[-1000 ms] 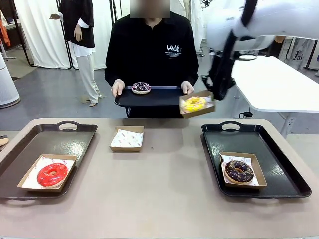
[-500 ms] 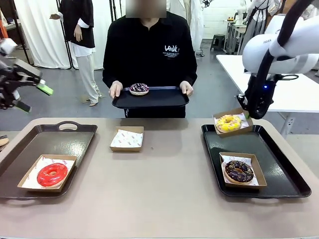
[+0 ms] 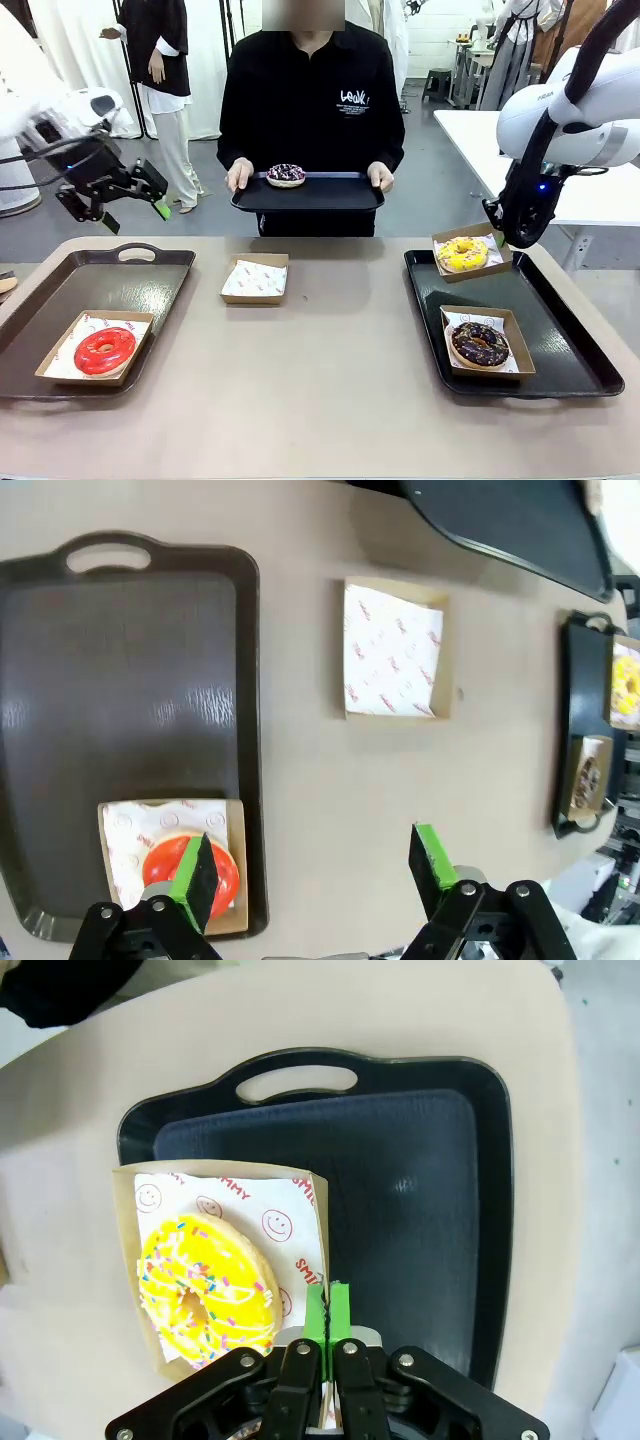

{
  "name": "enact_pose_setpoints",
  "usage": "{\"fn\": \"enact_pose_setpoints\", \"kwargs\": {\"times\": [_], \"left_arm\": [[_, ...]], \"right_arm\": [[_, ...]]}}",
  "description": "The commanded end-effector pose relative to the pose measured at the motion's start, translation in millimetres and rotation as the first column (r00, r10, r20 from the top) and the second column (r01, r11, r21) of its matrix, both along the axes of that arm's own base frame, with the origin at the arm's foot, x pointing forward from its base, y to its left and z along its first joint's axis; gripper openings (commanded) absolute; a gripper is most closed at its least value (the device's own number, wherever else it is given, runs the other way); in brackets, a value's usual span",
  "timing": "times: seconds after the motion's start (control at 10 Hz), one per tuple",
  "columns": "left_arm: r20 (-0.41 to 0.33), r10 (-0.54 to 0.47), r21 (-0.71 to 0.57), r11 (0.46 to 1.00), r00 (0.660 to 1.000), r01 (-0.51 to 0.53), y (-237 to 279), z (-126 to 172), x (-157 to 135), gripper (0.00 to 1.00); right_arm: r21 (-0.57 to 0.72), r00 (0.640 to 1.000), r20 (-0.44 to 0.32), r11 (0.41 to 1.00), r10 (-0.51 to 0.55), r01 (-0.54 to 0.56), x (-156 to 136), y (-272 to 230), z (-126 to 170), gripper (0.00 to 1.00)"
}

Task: Individually package the donuts and arrange them on the tray.
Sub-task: Place the picked Paper togo box on the Handle tray while simultaneously picking up another Paper togo box from the table with the other hand.

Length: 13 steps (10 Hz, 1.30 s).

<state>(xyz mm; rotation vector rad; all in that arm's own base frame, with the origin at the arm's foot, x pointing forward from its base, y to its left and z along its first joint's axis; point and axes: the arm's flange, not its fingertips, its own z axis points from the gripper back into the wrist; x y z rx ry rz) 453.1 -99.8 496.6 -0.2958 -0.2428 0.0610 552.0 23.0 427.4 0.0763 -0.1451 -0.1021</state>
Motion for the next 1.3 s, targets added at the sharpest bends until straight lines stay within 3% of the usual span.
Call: {"fn": "enact_pose_setpoints", "kwargs": {"times": [0.0,0.2,0.9,1.0,1.2], "left_arm": [[0.035,0.050,0.075,0.996,0.998,-0.053,-12,-11,16,1.00],[0.015,0.010,0.032,0.999,1.000,-0.011,-5,-9,9,1.00],[0.015,0.010,0.032,0.999,1.000,-0.011,-5,-9,9,1.00],[0.022,0.012,0.029,0.999,1.000,-0.013,-5,-11,12,1.00],[-0.054,-0.098,0.126,0.987,0.994,0.104,-49,-7,47,1.00]], "right_arm": [[-0.014,1.000,-0.003,1.000,-0.001,0.001,0,1,2,0.01],[-0.014,1.000,-0.003,1.000,-0.001,0.001,0,1,2,0.01],[-0.014,1.000,-0.003,1.000,-0.001,0.001,0,1,2,0.01],[-0.014,1.000,-0.003,1.000,-0.001,0.001,0,1,2,0.01],[-0.014,1.000,-0.003,1.000,-0.001,0.001,0,1,2,0.01]]}}
